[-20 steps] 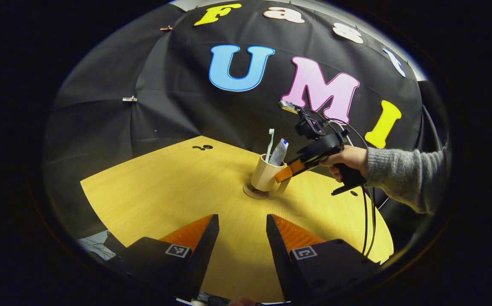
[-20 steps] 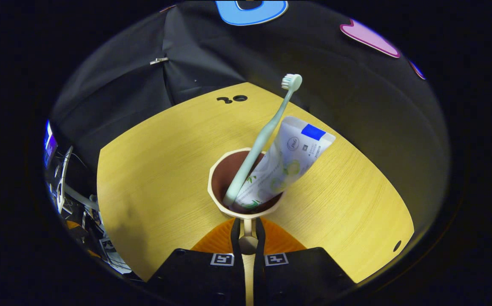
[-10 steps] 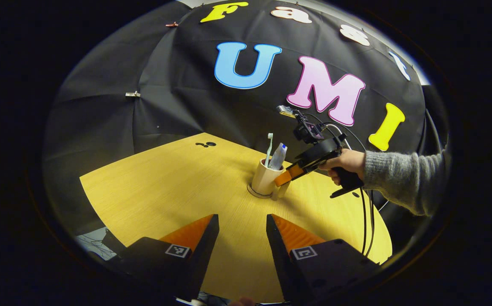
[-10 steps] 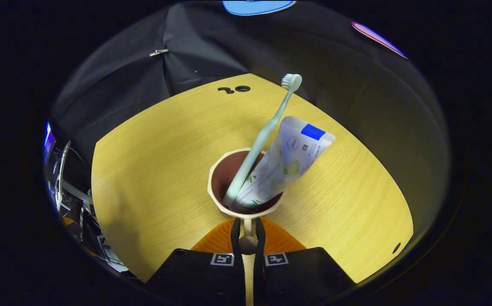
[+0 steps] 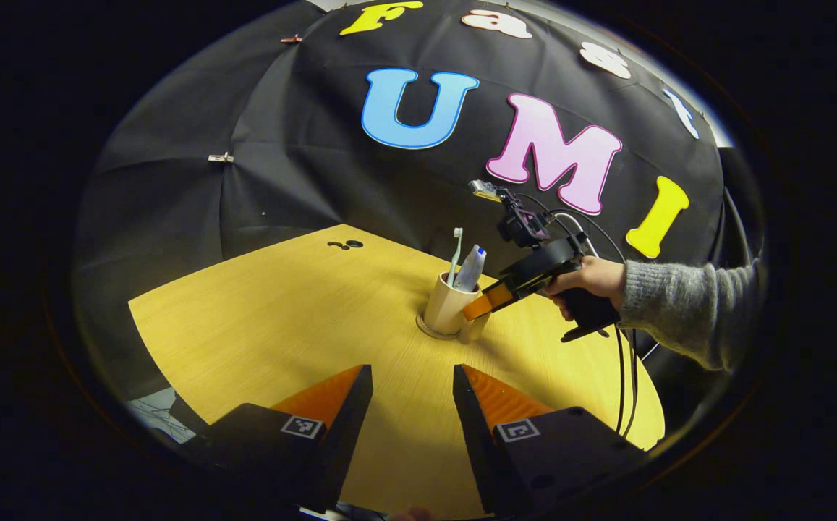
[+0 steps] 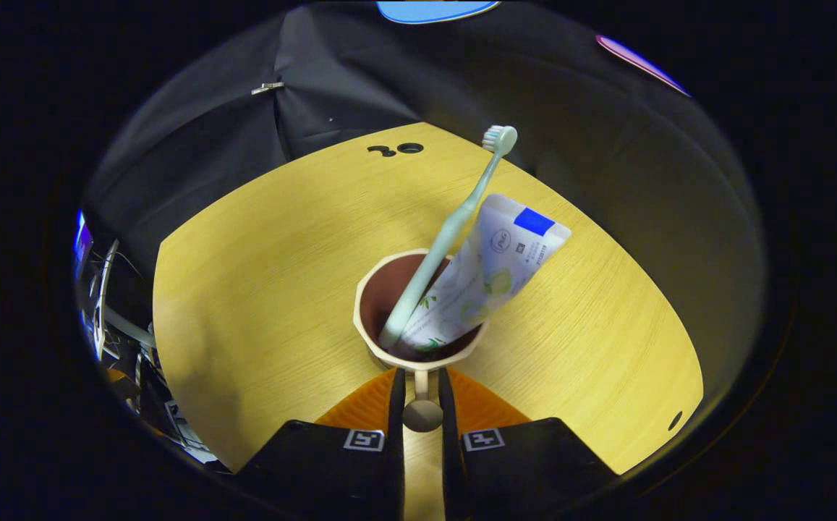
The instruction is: Put the toothbrush and toothpaste on the desktop into the cup, then pick up the cup and place it on the coaster on the desktop.
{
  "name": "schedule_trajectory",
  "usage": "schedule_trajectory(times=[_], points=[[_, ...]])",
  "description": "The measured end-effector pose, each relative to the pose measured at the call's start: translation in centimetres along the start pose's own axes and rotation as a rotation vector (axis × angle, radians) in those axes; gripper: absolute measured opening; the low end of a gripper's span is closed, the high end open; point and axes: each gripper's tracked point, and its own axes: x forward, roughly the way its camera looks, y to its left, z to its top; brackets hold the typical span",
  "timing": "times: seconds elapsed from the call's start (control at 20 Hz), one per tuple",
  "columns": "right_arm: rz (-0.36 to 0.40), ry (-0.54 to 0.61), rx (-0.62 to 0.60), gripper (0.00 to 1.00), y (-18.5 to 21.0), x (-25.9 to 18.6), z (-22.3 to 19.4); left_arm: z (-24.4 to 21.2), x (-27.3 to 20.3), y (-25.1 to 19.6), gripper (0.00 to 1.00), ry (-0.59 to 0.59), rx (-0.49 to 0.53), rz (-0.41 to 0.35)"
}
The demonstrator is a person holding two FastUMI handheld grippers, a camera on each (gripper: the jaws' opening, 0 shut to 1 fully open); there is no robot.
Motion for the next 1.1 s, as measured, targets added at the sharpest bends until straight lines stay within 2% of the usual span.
schedule_trajectory(times=[0.05,0.1,0.15,0.2,0.25,0.35,0.4,0.5,0.75,0.9,1.1], points=[[-0.005,0.002,-0.009,0.26,-0.1,0.0,-0.1,0.0,0.0,0.1,0.72,0.001,0.002,0.001],[-0.003,0.000,-0.014,0.41,0.1,-0.3,-0.1,0.0,0.0,0.1,0.72,0.000,0.003,0.002],[-0.007,0.001,-0.018,0.46,0.1,-0.4,-0.2,0.1,-0.1,0.2,0.72,0.001,0.004,0.004],[-0.006,0.000,-0.018,0.57,0.1,-0.7,-0.3,0.1,-0.1,0.2,0.72,0.003,0.004,0.006],[-0.007,-0.005,-0.015,0.61,0.1,-0.9,-0.3,0.1,-0.4,0.2,0.72,0.004,0.004,0.008],[-0.014,-0.019,-0.005,0.64,-0.2,-1.8,-0.2,0.5,-0.6,0.1,0.72,0.004,0.004,0.005],[-0.016,-0.028,0.003,0.63,-0.3,-2.3,-0.1,0.5,-0.8,0.0,0.72,0.004,0.008,0.003],[-0.015,-0.043,0.021,0.74,-0.5,-3.9,-0.4,1.0,-1.1,-0.4,0.72,0.003,0.024,-0.005],[0.000,-0.120,0.042,0.86,0.4,-9.3,-1.3,3.0,-1.0,-2.1,0.72,0.001,0.046,-0.049],[0.004,-0.150,0.033,0.98,1.2,-12.5,-2.5,3.7,-0.7,-2.5,0.72,0.020,0.042,-0.066],[0.007,-0.247,0.058,0.98,2.8,-17.1,-3.3,5.3,-0.5,-2.8,0.73,0.031,0.105,-0.065]])
